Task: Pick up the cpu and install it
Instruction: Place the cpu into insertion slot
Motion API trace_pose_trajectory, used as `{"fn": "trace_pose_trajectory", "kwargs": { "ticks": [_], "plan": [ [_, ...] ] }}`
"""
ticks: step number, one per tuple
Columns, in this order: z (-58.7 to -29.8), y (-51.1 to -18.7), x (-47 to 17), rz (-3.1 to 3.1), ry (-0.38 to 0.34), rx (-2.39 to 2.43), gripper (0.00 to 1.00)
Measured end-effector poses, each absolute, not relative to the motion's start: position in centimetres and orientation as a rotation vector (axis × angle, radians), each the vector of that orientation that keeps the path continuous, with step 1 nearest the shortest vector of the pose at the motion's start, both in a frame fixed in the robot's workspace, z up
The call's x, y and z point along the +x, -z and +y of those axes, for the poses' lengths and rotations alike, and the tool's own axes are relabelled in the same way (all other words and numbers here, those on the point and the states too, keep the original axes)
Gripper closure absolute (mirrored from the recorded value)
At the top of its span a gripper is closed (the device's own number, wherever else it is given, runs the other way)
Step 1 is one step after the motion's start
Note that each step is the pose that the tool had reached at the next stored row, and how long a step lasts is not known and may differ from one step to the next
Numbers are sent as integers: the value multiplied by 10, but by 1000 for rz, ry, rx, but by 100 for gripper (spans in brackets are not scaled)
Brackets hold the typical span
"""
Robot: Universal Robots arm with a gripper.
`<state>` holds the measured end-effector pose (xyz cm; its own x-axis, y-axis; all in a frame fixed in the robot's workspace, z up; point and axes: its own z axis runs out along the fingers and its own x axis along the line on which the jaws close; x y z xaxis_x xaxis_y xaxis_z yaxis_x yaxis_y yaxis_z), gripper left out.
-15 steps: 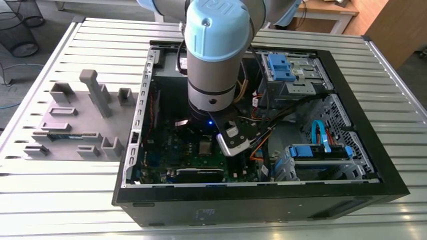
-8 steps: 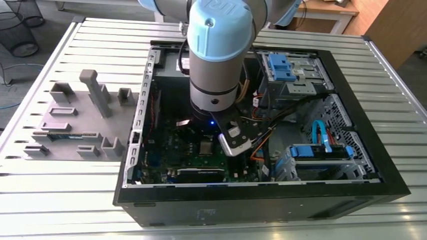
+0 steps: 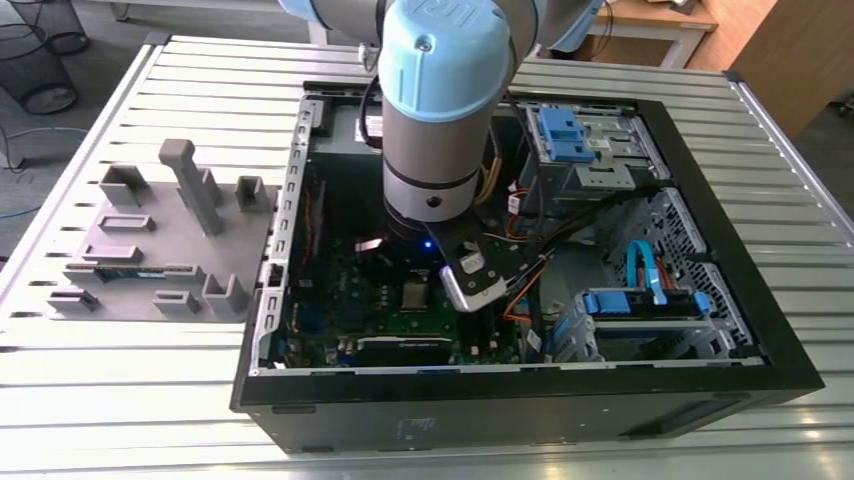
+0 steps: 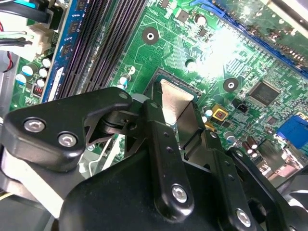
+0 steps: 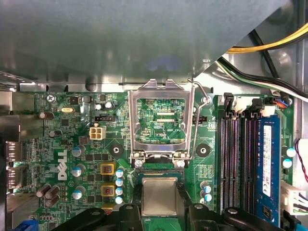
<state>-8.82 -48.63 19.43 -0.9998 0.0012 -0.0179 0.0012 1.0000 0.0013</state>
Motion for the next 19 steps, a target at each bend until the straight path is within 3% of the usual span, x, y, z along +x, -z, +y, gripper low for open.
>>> {"fn": "trace_pose_trajectory", "kwargs": {
  "ticks": [13,16,19],
  "plan": [
    [-486,-199,-88,3124,-1,2,60],
    [-486,-199,-88,3124,-1,2,48],
    [-486,-199,-88,3124,-1,2,48]
  ]
}}
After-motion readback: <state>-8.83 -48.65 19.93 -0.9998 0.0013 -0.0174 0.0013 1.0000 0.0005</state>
